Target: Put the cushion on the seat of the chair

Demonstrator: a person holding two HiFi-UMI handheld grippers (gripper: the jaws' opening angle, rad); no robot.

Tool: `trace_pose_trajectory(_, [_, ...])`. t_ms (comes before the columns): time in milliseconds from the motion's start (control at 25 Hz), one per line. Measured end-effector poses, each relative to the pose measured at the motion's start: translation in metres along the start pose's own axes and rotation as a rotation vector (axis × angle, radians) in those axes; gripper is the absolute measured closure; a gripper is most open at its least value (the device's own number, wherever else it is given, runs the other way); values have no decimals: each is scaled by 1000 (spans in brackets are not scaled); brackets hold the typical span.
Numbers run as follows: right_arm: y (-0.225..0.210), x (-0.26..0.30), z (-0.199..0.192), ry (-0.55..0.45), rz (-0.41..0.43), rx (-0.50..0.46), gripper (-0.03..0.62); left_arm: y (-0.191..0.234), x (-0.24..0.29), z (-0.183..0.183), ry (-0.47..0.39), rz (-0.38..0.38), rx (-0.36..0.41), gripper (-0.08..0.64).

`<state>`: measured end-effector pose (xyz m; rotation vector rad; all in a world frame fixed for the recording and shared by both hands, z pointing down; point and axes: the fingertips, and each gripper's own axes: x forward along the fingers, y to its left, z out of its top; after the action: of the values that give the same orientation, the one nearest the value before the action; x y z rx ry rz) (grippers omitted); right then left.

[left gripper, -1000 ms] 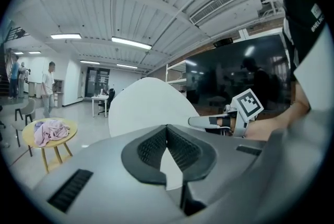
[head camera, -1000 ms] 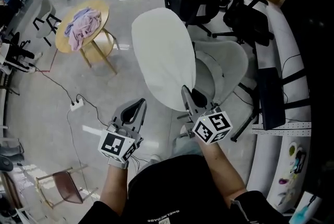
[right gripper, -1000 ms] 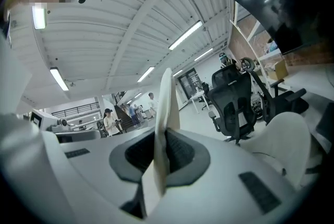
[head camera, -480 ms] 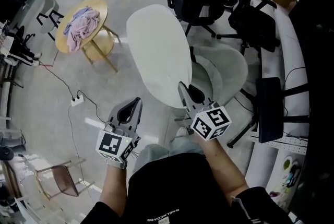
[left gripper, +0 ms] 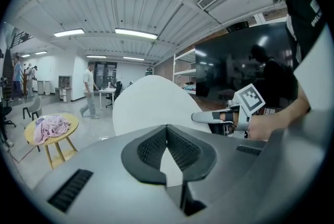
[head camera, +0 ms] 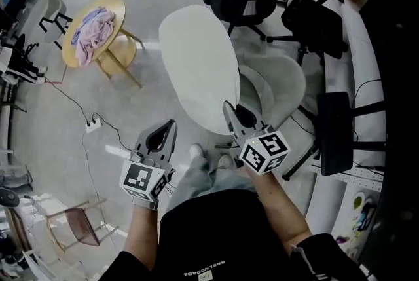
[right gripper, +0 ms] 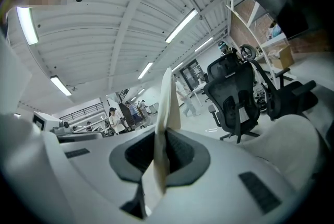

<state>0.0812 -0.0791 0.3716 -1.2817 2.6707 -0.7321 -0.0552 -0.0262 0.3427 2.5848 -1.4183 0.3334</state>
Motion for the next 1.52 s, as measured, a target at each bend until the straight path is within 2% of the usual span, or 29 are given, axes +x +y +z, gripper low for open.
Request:
trace_pose_trajectory(280, [-20, -5, -8, 15, -55, 17, 551, -2, 21, -6, 12, -52, -10, 549])
trace_pose_trajectory(680, [-53, -3, -33, 84, -159, 42, 551, 7, 60, -31, 46, -141, -78, 549])
trace_pose_trajectory(1080, [-88, 7, -92, 213, -252, 78, 551, 24, 89, -82, 117, -189, -152, 549])
trace_pose_trajectory(1520, [-115, 31, -149, 329, -285, 101, 551, 44, 117, -137, 190, -197, -210, 548])
